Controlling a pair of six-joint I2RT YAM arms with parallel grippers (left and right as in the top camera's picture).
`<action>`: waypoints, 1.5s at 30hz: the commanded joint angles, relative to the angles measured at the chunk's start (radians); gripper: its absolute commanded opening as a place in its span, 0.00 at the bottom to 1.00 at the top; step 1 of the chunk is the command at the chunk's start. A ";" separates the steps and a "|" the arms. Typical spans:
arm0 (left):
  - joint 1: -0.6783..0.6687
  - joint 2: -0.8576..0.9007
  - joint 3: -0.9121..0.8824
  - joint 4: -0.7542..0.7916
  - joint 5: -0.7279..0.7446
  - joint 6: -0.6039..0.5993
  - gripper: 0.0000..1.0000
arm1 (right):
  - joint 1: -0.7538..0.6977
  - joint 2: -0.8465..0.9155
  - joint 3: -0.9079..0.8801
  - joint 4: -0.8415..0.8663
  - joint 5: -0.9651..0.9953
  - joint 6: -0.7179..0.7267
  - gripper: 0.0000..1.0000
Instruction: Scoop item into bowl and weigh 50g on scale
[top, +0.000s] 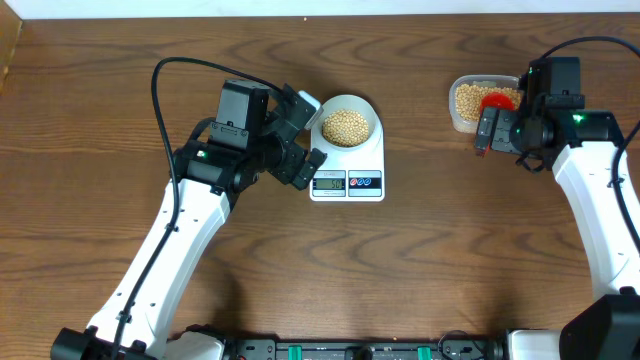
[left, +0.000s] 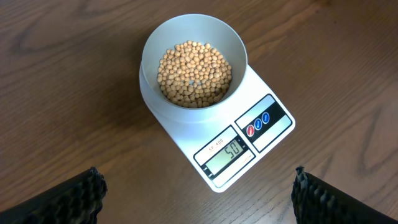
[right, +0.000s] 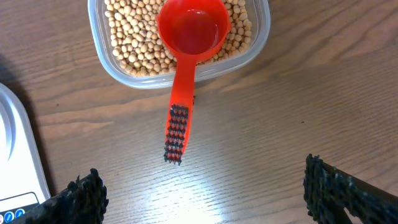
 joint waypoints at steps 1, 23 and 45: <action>0.000 0.008 -0.002 -0.001 -0.006 0.002 0.98 | -0.003 -0.019 0.024 0.002 -0.003 -0.011 0.99; -0.005 0.188 -0.002 -0.012 0.024 -0.044 0.98 | -0.003 -0.019 0.024 0.002 -0.003 -0.011 0.99; -0.186 0.255 -0.002 -0.013 -0.256 -0.420 0.98 | -0.003 -0.019 0.024 0.002 -0.002 -0.011 0.99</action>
